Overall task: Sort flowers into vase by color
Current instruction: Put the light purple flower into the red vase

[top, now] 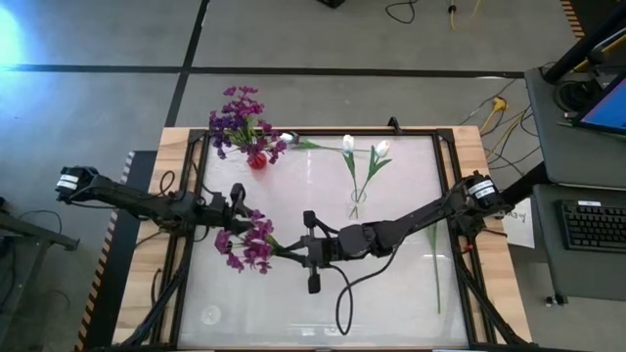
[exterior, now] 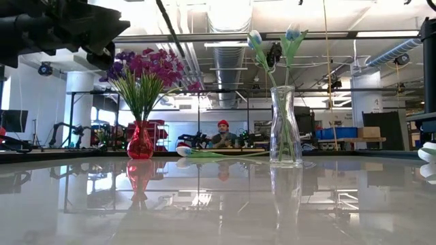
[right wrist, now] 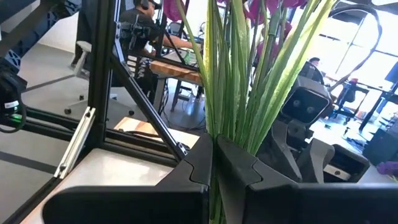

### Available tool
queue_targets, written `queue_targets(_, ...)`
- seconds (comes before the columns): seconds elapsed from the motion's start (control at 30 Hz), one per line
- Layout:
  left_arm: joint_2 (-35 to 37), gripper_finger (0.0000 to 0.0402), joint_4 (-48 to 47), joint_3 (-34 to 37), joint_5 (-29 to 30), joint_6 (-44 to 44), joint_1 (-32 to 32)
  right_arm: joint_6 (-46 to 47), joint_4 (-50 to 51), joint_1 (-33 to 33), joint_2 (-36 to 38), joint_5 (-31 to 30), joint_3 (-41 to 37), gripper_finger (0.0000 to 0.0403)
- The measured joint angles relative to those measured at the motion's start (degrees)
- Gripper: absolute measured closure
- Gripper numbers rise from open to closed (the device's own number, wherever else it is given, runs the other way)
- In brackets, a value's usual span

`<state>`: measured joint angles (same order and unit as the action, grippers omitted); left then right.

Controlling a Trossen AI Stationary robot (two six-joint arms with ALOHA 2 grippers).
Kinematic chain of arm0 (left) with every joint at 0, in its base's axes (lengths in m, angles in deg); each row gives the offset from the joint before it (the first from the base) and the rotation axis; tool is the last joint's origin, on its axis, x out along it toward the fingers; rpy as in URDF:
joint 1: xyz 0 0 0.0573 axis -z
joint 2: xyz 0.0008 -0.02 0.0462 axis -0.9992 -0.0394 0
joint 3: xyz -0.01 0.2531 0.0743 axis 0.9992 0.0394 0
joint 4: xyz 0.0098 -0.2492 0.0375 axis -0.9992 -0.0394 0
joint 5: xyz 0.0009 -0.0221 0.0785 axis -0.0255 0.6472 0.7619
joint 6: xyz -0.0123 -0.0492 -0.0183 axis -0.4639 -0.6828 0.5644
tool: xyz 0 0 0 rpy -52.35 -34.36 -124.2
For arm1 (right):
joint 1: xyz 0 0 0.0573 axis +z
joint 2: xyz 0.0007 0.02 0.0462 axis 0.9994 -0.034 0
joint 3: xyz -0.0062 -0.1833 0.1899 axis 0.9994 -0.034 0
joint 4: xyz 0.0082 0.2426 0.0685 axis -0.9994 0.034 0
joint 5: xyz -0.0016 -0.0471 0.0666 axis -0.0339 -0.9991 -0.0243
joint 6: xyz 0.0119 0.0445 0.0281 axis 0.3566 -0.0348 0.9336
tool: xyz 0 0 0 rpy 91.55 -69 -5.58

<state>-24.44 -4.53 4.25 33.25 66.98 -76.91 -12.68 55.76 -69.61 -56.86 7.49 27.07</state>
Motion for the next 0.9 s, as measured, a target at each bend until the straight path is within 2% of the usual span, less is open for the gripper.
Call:
queue_targets(0.23,-1.44,0.0326,1.34,0.0,0.0,0.0,0.0,-0.58,-0.67,-0.01,0.0,0.13,-0.28,0.0394)
queue_targets(0.53,-2.3,0.032,3.14,0.0,-0.56,-0.85,0.09,-2.31,-10.86,-0.1,-2.84,-0.48,-2.24,0.0394)
queue_targets(0.73,-4.15,0.0282,5.0,0.02,-1.88,-1.25,0.83,-3.09,-14.71,-0.52,-3.87,-3.16,-2.25,0.0394)
queue_targets(0.9,-6.65,0.0226,8.8,0.02,-1.92,-1.29,2.18,-3.58,-15.16,-1.22,-3.87,-4.61,-2.22,0.0394)
